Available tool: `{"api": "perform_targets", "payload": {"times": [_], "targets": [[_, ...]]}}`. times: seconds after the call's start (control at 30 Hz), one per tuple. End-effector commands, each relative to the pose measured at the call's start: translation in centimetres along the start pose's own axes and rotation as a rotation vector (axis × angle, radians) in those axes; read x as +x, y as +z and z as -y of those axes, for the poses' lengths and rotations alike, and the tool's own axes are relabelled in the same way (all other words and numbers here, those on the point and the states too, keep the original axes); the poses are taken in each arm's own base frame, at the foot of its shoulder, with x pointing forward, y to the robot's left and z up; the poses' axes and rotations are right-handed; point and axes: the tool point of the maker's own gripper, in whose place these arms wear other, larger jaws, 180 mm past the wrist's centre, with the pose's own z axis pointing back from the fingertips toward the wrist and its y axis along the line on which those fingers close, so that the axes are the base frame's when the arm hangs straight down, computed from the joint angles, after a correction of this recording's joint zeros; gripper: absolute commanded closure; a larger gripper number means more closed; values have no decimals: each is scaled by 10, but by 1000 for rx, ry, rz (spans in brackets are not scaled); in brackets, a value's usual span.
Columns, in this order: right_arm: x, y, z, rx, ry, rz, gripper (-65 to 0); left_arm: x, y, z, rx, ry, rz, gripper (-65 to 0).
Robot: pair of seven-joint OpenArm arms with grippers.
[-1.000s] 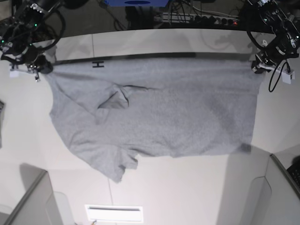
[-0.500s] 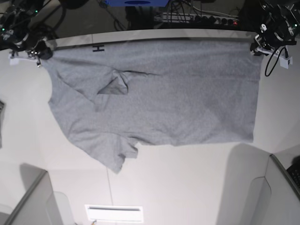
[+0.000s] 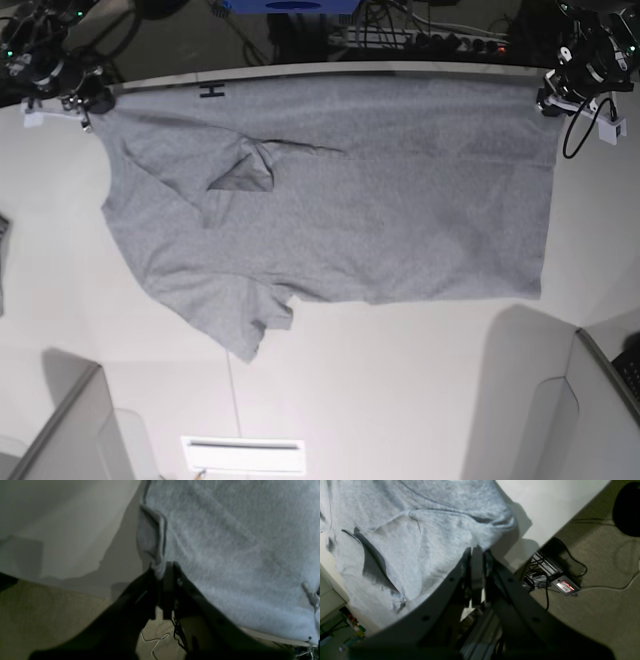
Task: Fold the T-shirt properly
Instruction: 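Pull the gripped edge toward the arm bases, then open both grippers, then reach the right gripper across to the sleeve and grasp it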
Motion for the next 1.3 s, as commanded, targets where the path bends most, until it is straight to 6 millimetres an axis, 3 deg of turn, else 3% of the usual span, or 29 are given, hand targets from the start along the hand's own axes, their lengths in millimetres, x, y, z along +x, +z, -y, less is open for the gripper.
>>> {"api": "perform_targets", "payload": {"times": [0.0,0.4,0.43,0.53,0.63,0.73,0.83,0.93,1.0,1.17,1.27], "targets": [[11,7,-2,3,22,37,0,9,5,-1,3,-15,31,0],[11,8,0,2,16,36,0,8,4,-1,4,-11,29,0],[11,8,0,2,16,36,-56,8,5,-1,5,-11,27,-18],[10,9,6,-12,13,38,-240,8,5,-2,6,-10,27,-232],[8,11,10,-23,12,35,-278,11,16,-19,45,22,55,-395],[10,13,13,-25,3,45,-278,19,27,-33,76,53,99,-471],[23,26,11,-14,-15,112,-279,27,39,-45,103,85,144,-481],[43,47,-13,22,44,214,-284,34,49,-53,123,97,183,-481],[53,54,-31,52,81,266,-284,46,50,-46,109,93,219,-479],[57,37,-99,182,191,242,-281,75,47,-25,49,90,298,-471],[52,28,-141,254,280,216,-281,91,46,-14,17,92,342,-364]]}}
